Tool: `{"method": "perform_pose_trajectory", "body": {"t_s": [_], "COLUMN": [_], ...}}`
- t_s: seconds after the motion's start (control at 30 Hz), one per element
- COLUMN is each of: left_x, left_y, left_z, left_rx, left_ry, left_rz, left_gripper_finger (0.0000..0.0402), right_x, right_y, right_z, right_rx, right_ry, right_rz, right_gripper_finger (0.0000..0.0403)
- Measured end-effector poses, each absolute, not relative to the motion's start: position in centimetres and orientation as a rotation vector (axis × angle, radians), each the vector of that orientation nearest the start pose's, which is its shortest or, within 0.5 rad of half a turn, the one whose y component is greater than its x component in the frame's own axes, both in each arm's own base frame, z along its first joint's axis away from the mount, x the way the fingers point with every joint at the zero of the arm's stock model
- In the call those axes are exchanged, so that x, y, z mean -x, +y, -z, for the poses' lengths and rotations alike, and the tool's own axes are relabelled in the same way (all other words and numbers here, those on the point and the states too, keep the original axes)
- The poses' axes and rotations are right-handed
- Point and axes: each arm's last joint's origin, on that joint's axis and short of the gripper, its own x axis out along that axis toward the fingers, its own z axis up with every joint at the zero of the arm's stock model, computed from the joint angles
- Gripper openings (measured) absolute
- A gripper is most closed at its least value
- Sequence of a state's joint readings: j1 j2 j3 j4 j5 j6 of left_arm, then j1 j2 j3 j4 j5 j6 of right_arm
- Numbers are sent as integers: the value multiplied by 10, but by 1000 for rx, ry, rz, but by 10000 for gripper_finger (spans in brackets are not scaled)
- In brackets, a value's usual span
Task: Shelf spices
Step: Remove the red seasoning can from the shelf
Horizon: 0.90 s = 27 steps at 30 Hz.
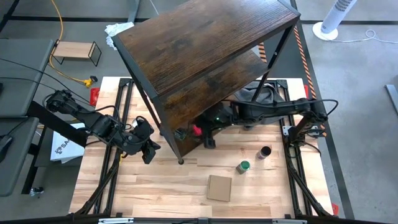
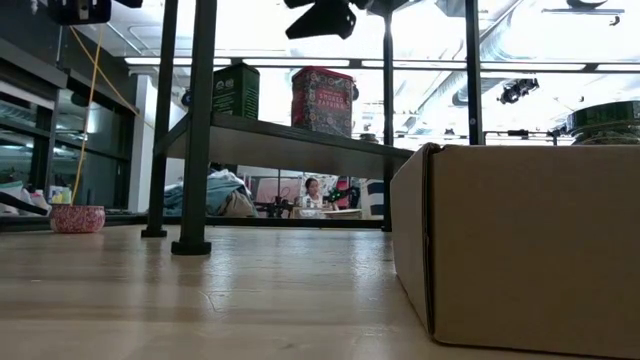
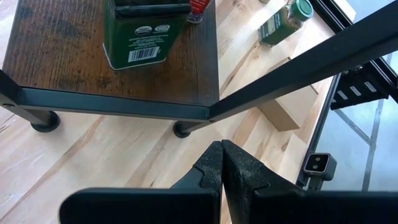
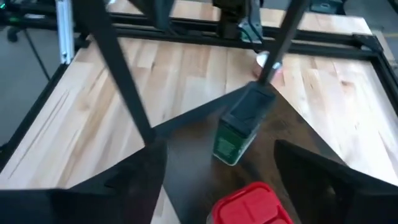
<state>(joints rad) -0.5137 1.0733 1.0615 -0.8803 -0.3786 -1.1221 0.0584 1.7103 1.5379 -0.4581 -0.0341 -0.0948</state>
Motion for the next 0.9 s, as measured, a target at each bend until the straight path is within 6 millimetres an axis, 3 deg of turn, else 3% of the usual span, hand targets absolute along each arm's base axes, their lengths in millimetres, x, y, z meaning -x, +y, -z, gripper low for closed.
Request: {"method": "perform_pose_trajectory", "body": {"t_s": [0.13, 0.33, 0.53, 0.9], "left_x": [-178, -178, -177, -177], "left_y": [-88, -88, -88, -88], "left_z": [-318, -318, -318, -318], "left_rx": [667, 668, 671, 671], "left_ry": [770, 777, 779, 781], "left_rz": [-333, -330, -328, -326], "left_gripper_finger": [0, 0, 0, 0], "right_x": [-383, -381, -374, -377], "right_y": [32, 38, 36, 5], "right_z": [-324, -325, -320, -310], "right_rx": [169, 122, 214, 182], "right_ry": [646, 653, 737, 809], "right_rz": [-163, -119, -104, -58], "right_gripper_finger": [321, 323, 323, 323]}}
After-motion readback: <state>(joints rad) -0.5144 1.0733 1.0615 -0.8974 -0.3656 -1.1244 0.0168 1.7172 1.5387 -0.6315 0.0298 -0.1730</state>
